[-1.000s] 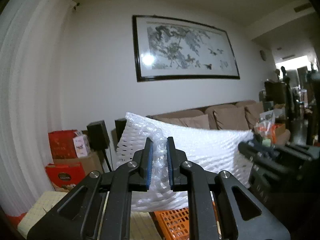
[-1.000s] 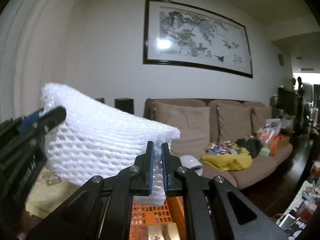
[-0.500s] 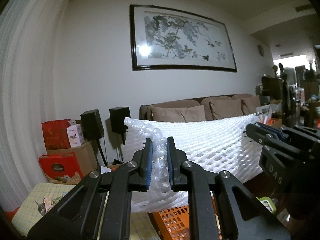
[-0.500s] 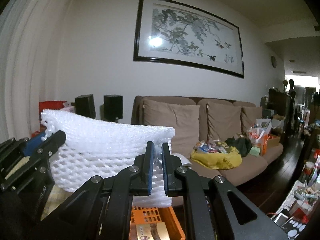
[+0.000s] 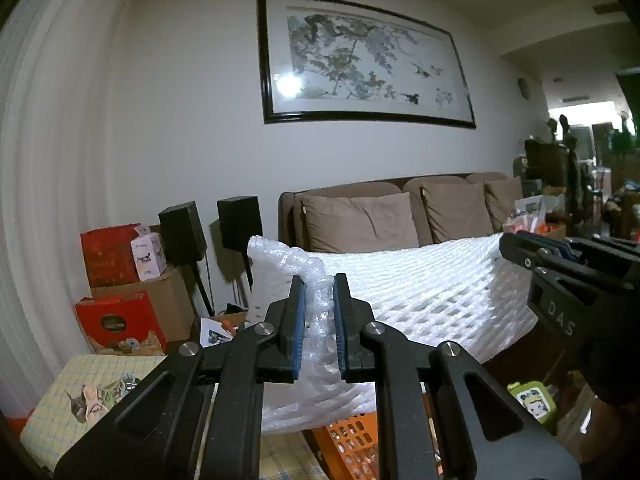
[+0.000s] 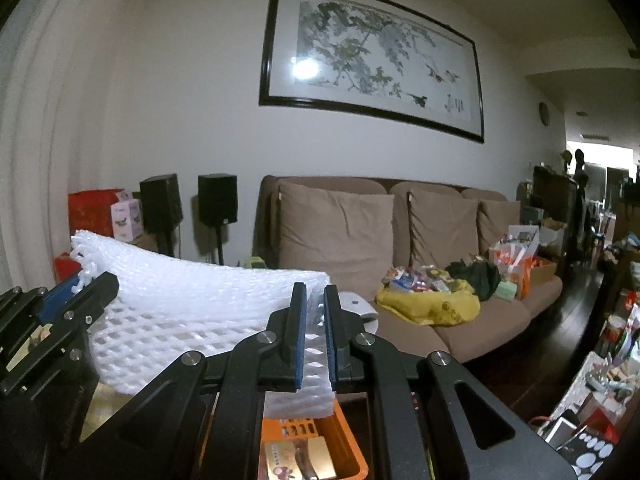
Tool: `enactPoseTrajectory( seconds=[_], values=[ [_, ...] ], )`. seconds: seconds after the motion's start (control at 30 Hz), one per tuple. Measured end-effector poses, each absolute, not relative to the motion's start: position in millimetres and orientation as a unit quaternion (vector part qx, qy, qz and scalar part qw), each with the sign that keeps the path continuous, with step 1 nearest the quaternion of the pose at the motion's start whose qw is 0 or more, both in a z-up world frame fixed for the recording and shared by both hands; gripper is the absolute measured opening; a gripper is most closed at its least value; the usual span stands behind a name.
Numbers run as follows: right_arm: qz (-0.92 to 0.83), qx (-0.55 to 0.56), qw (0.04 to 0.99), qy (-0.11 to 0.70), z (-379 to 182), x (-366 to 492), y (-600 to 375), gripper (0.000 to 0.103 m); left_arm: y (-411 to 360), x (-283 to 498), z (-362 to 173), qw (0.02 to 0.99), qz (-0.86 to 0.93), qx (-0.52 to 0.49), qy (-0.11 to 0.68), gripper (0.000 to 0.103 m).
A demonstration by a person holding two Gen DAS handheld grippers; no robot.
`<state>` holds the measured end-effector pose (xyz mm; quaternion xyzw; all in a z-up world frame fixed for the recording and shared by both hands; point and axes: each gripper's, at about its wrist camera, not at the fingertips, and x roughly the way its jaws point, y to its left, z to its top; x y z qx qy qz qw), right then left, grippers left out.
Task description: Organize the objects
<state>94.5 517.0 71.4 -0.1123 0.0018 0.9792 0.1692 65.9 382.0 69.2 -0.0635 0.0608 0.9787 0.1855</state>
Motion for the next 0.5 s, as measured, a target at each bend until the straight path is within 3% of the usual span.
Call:
enactPoseTrajectory(
  seconds=[0.5],
  values=[
    [0.978,-0.124,0.16,0.042,69.1,95.3,539.9,0.004,384.4,63.3,66.4,0.22,0.971,-0.084,0.048,0.011]
  ],
)
